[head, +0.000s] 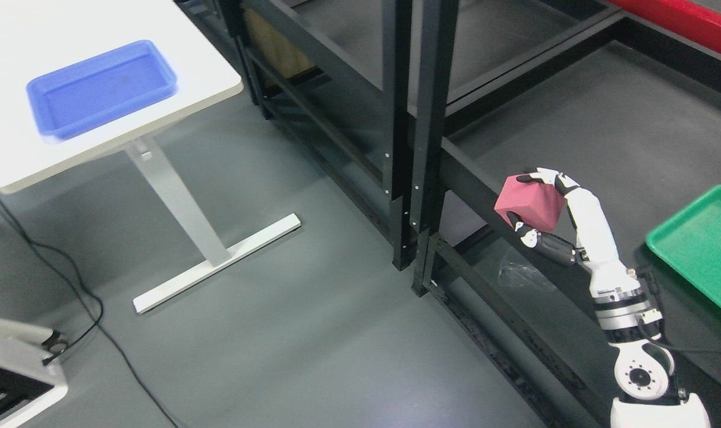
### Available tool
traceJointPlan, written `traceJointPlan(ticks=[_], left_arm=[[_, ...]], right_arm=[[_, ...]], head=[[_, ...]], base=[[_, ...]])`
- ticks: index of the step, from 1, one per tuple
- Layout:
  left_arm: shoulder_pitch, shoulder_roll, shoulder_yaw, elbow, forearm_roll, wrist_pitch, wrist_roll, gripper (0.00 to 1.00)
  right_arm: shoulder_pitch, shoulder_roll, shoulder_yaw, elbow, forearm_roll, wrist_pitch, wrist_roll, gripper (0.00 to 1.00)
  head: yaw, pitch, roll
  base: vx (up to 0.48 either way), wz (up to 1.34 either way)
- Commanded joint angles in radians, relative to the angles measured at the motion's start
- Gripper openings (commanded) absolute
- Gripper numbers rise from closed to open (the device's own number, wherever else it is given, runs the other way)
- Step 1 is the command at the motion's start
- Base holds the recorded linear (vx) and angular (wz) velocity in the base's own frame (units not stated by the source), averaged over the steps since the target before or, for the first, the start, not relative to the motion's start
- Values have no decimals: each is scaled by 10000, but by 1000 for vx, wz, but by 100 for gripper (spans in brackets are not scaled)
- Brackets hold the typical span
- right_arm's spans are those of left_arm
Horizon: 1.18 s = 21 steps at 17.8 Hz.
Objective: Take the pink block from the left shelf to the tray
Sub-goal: 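Turn toward the white table carrying the cube in the right hand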
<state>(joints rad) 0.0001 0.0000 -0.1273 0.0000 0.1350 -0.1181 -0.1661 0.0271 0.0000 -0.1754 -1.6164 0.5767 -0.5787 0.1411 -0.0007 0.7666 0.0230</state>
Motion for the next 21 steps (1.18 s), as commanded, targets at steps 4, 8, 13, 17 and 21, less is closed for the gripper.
traceJointPlan(ticks=[4, 8, 13, 17, 21], left_arm=[[199, 175, 0, -175, 0, 0, 4, 100], [199, 175, 0, -175, 0, 0, 4, 100], [199, 175, 0, -175, 0, 0, 4, 100], [199, 175, 0, -175, 0, 0, 4, 100], [199, 175, 0, -175, 0, 0, 4, 100]], right_arm=[[144, -175, -41, -188, -76, -12, 16, 5], [113, -175, -41, -188, -76, -12, 16, 6], [113, -175, -41, -188, -76, -12, 16, 6], [98, -175, -41, -188, -76, -12, 16, 6], [67, -175, -41, -188, -152, -118, 16, 6]], head=[[0, 0, 0], [0, 0, 0], [0, 0, 0], [0, 0, 0], [0, 0, 0]], base=[[-92, 607], [-39, 496], [27, 533], [102, 615], [164, 614]])
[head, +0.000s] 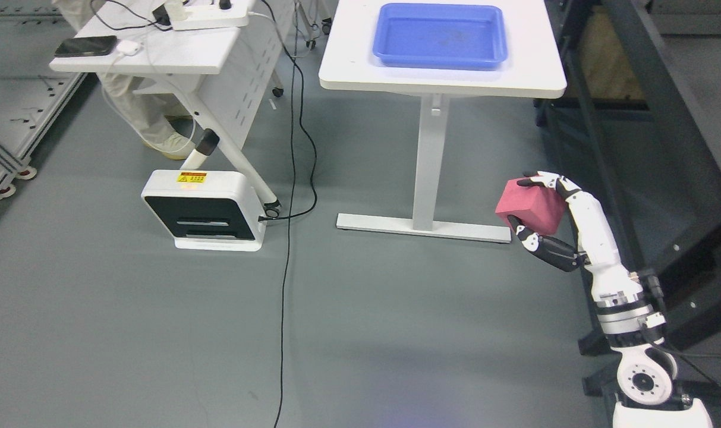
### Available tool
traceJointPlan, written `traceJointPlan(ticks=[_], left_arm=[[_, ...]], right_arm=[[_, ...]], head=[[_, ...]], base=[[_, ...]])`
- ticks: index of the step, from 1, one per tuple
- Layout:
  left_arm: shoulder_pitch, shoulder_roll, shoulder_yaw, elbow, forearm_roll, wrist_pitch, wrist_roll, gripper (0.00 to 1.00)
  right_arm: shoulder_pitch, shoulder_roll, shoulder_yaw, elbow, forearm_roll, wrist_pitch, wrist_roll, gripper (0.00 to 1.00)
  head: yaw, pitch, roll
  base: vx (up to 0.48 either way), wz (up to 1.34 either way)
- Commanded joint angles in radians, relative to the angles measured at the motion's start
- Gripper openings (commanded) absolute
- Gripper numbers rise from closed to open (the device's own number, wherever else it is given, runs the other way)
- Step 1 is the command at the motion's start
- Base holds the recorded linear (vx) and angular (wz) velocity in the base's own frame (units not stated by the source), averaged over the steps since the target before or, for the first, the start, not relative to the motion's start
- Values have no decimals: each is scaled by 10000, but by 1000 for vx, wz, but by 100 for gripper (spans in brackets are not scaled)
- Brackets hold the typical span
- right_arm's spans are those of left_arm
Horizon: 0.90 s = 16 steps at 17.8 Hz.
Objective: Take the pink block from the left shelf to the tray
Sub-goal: 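Turn toward the white table carrying the cube in the right hand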
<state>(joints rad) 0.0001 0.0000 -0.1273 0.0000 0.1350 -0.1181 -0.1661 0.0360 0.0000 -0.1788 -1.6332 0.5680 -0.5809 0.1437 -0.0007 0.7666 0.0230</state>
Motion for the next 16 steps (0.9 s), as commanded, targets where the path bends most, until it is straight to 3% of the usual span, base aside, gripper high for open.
traceJointPlan(ticks=[1, 16], left_arm=[[198, 175, 0, -175, 0, 0, 4, 100], [198, 175, 0, -175, 0, 0, 4, 100]], right_arm=[[-23, -175, 9, -20, -81, -127, -10, 6], [-69, -175, 86, -20, -403, -174, 5, 6]], head=[[0, 0, 0], [0, 0, 0]], base=[[203, 558], [275, 41]])
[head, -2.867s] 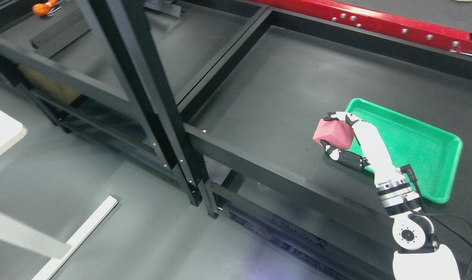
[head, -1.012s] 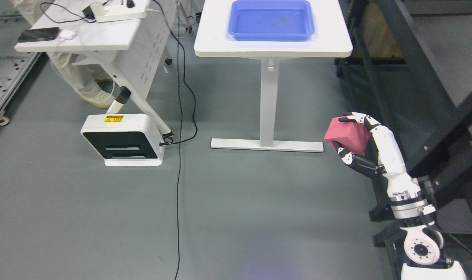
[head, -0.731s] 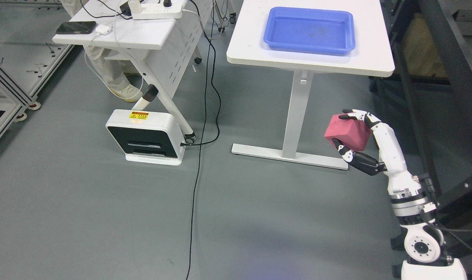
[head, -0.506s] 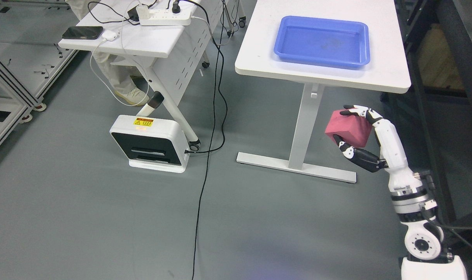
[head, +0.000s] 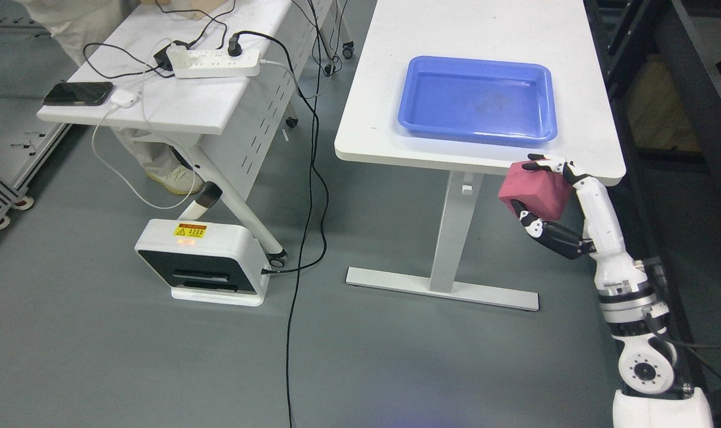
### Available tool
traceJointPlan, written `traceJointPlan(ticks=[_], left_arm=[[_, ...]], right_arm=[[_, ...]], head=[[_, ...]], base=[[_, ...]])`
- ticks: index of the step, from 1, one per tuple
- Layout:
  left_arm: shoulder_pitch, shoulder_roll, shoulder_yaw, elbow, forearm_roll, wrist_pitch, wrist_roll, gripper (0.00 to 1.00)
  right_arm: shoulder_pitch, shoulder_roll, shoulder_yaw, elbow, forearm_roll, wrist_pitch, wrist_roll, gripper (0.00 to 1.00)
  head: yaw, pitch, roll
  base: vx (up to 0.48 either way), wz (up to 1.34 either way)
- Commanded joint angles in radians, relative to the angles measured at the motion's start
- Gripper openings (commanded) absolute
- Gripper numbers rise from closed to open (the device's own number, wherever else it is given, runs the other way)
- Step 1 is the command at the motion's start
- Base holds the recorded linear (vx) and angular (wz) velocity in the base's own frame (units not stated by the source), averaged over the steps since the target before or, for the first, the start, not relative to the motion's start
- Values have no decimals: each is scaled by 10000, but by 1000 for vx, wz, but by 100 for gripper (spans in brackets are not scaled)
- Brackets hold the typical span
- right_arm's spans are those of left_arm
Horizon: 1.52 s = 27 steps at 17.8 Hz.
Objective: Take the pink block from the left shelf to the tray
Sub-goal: 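Turn toward the white table carrying the cube in the right hand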
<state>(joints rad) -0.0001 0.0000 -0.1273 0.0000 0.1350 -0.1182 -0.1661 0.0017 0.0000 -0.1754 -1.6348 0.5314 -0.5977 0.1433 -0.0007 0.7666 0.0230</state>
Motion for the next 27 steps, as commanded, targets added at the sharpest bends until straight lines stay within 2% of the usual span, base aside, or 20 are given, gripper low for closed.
traceJointPlan(ticks=[1, 16, 25, 27], left_arm=[[201, 175, 0, -175, 0, 1, 4, 100], [201, 175, 0, -175, 0, 1, 4, 100], [201, 175, 0, -175, 0, 1, 4, 100], [201, 175, 0, -175, 0, 1, 4, 100]], right_arm=[[275, -175, 66, -4, -37, -6, 9, 6], [290, -175, 496, 11, 147, -98, 40, 6], [397, -175, 1123, 57, 1894, -236, 55, 6], [459, -175, 1445, 57, 2765, -236, 71, 6]], head=[[0, 0, 0], [0, 0, 0], [0, 1, 0], [0, 0, 0]], base=[[288, -148], [253, -78], [178, -19], [110, 0]])
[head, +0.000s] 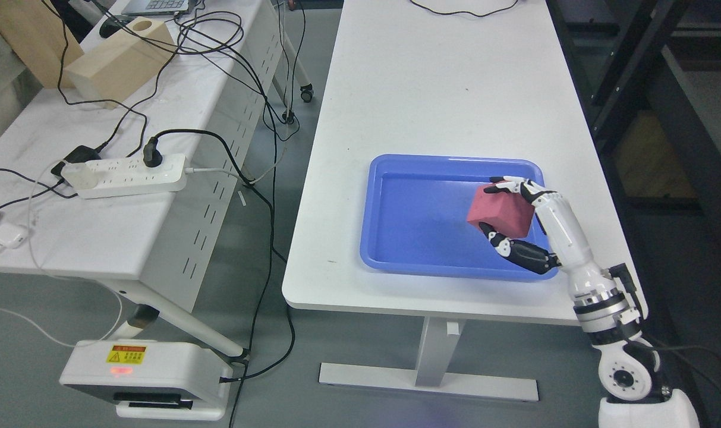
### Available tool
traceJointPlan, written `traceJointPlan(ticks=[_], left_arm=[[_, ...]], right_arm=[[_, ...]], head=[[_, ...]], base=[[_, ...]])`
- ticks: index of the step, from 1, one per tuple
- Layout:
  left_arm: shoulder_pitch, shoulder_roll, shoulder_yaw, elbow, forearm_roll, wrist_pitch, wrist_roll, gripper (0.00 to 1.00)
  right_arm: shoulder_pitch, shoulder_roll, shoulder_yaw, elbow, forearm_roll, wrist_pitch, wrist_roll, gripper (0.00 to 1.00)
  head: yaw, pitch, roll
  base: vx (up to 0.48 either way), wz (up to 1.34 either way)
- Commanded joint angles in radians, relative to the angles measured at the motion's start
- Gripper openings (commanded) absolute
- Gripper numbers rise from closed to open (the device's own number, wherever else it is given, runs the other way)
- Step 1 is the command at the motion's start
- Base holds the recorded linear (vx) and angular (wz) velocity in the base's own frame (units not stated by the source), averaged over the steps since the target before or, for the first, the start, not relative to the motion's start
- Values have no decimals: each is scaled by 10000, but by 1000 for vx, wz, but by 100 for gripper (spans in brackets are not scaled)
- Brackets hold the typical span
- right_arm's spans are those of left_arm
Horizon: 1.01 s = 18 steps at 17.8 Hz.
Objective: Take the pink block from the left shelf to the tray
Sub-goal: 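Lower the pink cube into the blue tray with the right hand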
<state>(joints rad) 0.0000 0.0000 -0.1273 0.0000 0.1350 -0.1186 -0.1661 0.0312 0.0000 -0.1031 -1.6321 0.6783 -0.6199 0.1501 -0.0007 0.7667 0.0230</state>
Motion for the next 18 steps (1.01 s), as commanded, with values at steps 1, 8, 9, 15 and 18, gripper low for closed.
traceJointPlan(ticks=[1, 8, 9, 15, 18], left_arm=[[200, 175, 0, -174, 0, 5, 4, 100], [200, 175, 0, -174, 0, 5, 4, 100], [200, 175, 0, -174, 0, 5, 4, 100], [200, 175, 0, -174, 0, 5, 4, 100], [200, 175, 0, -174, 0, 5, 4, 100]], right_arm=[[179, -174, 800, 30, 1620, -13, 3, 6], [302, -174, 1352, 30, 2573, -59, 3, 6], [286, -174, 1353, 15, 2620, -59, 18, 6], [57, -174, 1643, -16, 2421, -13, -166, 6], [-372, -174, 1660, -16, 2390, -13, -228, 6]], head=[[0, 0, 0], [0, 0, 0], [0, 0, 0], [0, 0, 0], [0, 0, 0]], base=[[91, -1], [50, -1], [26, 0], [5, 0], [8, 0]])
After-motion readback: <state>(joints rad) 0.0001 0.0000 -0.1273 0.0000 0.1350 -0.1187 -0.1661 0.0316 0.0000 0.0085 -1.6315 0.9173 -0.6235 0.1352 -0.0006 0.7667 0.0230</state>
